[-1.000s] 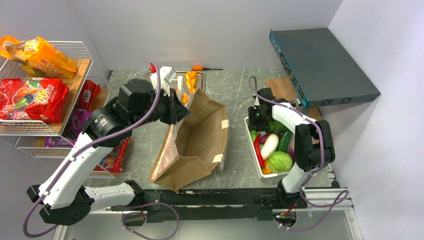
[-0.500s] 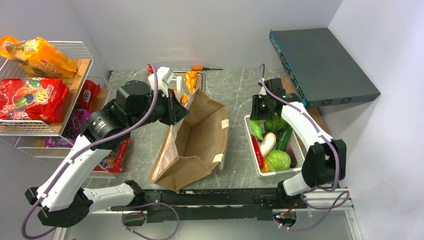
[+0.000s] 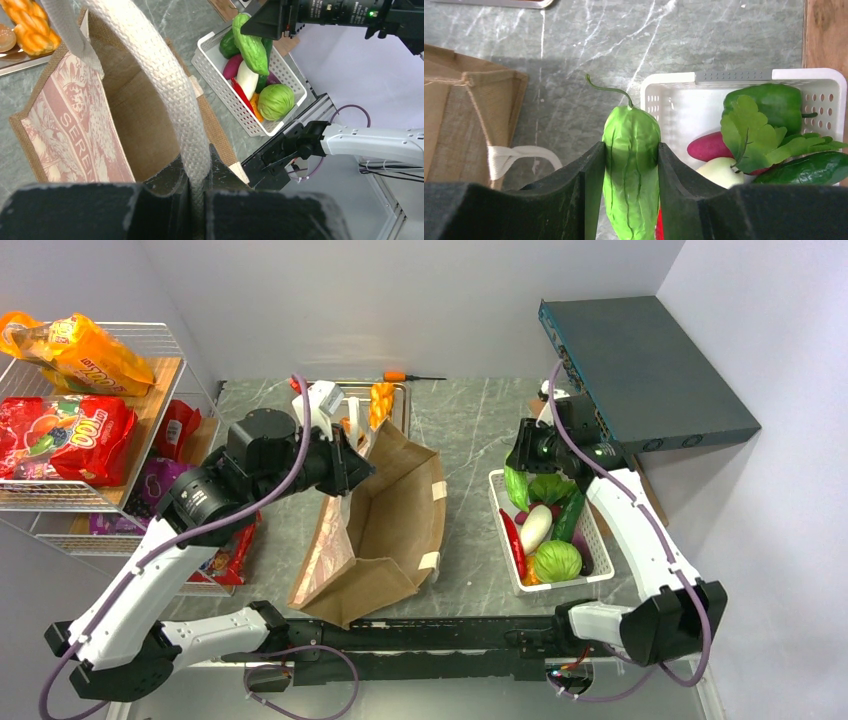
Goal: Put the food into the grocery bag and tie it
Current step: Pick up the fake vegetable from the bin.
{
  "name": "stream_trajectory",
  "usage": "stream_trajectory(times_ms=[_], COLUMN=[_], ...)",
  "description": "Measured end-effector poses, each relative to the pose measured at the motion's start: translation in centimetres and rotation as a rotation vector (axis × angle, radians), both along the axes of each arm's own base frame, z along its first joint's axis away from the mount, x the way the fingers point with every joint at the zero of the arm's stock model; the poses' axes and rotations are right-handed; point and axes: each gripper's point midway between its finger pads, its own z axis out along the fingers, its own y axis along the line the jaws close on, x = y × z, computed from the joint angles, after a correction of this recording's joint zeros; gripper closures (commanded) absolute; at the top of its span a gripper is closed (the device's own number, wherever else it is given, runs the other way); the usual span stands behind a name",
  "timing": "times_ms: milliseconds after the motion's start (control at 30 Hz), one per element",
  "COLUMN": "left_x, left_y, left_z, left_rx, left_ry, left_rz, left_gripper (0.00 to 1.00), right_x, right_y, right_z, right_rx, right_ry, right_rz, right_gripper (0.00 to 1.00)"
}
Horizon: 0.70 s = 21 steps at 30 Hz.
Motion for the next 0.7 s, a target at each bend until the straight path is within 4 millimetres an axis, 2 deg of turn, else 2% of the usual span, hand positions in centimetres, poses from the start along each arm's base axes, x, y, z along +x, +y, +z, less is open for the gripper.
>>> stream_trajectory(times_ms=[367, 600, 700], left_x=[0.8, 2.7, 3.4], left_y=[-0.9, -2.2, -2.7], left_z=[0.0, 2.6, 4.1], left_rx=[-0.017, 0.020, 0.031], left_ry=[-0.042, -0.165, -0.228], left_rz=[-0.019, -0.058, -0.077], left_gripper=[1.00, 1.00, 1.00], right_x=[-2.5, -3.2, -3.5], right_y=[0.6, 1.4, 1.7], right_z=[3.7, 7.4, 10.0], right_rx=[0.087, 0.167, 0.203], right_ry=[-0.060, -0.120, -0.169], right_rz=[0.005, 0.018, 0.022], right_gripper=[0.76, 0.76, 0.76])
